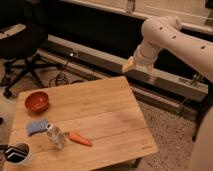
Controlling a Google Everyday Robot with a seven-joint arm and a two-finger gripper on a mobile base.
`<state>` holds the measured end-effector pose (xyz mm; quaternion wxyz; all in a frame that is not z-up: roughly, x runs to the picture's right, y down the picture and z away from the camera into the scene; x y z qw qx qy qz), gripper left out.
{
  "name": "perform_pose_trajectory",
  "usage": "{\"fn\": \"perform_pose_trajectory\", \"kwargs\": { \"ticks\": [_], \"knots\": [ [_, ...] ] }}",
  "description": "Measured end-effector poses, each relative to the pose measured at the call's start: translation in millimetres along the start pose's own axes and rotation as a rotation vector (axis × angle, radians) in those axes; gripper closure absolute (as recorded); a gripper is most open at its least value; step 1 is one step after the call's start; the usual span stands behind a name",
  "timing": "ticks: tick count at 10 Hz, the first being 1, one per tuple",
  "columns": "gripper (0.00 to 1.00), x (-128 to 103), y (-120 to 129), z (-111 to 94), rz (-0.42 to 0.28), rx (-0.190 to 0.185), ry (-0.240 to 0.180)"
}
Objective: Move the arm in a circular motion
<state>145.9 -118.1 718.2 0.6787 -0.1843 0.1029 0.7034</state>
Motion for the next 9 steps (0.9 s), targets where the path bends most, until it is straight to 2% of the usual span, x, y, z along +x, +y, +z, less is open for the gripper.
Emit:
{"fn": "perform_pose_trajectory", "kwargs": {
  "ticks": [2, 4, 5, 6, 8, 9],
  "knots": [
    [0.2, -47.2, 40.8, 13.8, -0.014, -0.001, -0.022],
    [0.2, -78.1, 89.8, 33.2, -0.057, -0.002, -0.016],
    [0.2, -85.4, 109.4, 42.5, -0.084, -0.002, -0.006],
    [0.2, -93.0, 142.0, 55.2, -0.134, -0.009, 0.01],
    [0.2, -95.6, 212.9, 77.6, -0.254, -0.034, 0.046],
    [0.2, -90.8, 256.7, 86.7, -0.344, -0.055, 0.07]
  ]
}}
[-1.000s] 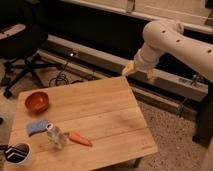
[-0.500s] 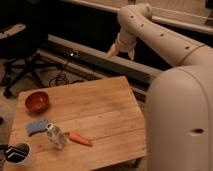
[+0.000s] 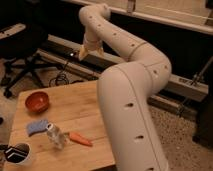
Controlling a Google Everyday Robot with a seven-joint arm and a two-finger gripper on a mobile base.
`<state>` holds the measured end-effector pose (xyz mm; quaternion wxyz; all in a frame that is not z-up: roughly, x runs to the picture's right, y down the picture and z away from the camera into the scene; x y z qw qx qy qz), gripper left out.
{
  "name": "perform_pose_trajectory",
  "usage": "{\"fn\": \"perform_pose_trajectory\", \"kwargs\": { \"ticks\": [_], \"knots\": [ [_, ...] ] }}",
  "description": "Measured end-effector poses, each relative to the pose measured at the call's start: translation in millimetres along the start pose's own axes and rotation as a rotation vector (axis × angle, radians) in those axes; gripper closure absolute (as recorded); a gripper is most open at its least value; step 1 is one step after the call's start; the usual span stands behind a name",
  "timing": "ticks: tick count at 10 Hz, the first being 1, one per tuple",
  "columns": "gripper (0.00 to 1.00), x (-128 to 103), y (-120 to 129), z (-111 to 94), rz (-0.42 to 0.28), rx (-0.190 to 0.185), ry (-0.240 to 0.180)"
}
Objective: Move the arm in a circular motion
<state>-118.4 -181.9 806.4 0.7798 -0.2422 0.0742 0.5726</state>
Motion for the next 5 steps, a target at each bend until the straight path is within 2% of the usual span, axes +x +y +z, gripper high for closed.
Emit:
{"fn": "perform_pose_trajectory", "kwargs": {
  "ticks": [2, 5],
  "knots": [
    [0.2, -6.0, 68.7, 10.5, -0.159, -0.043, 0.037],
    [0.2, 16.4, 157.9, 8.0, -0.399, -0.112, 0.086]
  ]
}}
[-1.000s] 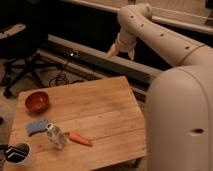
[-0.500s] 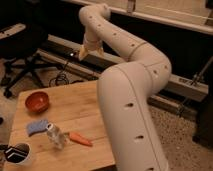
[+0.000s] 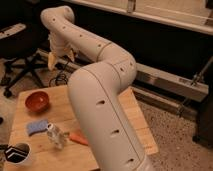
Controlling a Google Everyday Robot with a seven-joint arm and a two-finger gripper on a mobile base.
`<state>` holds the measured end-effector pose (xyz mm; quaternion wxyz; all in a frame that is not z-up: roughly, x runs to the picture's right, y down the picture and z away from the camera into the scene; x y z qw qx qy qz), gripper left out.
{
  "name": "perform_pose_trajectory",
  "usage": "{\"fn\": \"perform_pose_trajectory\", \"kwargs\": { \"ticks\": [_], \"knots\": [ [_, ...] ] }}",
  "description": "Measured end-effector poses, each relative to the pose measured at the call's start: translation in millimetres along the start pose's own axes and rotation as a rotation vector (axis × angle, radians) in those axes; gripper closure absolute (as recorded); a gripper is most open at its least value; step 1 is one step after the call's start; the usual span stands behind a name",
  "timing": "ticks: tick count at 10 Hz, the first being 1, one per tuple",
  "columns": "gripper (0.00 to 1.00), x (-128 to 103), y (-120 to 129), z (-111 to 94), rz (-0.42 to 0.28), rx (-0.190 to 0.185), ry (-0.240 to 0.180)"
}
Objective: Move the arm in a circular motion
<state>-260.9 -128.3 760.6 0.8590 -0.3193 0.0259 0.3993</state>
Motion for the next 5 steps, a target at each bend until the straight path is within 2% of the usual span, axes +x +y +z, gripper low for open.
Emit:
{"fn": "perform_pose_trajectory", "kwargs": {
  "ticks": [2, 3, 4, 5],
  "knots": [
    [0.2, 17.1, 48.3, -1.6, -0.127, -0.033, 0.034],
    [0.2, 45.1, 76.5, -3.7, -0.193, -0.05, 0.065],
    [0.2, 70.2, 88.2, -5.2, -0.214, -0.056, 0.087],
    [0.2, 115.9, 98.7, -6.3, -0.205, -0.065, 0.116]
  ]
}}
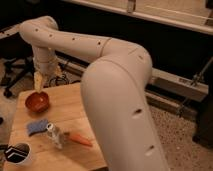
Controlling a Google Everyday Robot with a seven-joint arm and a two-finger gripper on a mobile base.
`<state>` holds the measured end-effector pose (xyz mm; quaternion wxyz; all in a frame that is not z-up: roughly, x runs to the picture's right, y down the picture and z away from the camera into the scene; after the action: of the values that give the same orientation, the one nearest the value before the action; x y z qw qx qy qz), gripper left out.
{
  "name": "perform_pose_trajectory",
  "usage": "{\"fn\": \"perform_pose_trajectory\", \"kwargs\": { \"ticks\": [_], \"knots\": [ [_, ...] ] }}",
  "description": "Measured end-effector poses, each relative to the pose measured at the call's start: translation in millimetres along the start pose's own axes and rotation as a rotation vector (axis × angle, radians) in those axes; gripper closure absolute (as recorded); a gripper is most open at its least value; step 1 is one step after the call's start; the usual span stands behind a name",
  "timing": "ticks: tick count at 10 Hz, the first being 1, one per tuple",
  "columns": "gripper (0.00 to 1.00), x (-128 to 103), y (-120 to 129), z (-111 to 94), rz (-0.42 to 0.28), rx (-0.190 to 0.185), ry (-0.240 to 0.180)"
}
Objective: Move the arm in a circular motion
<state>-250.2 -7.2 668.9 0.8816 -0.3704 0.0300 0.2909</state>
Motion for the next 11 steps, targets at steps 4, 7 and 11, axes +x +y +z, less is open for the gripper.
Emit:
{"fn": "perform_pose_trajectory", "kwargs": {
  "ticks": [4, 7, 11],
  "knots": [
    [0.2, 142.6, -3.7, -2.1, 0.341, -0.046, -0.079],
    [0.2, 229.4, -63.1, -41.9, 0.593, 0.009, -0.215],
    [0.2, 360.0, -210.7, -123.4, 0.95, 0.179, -0.376]
  ]
}}
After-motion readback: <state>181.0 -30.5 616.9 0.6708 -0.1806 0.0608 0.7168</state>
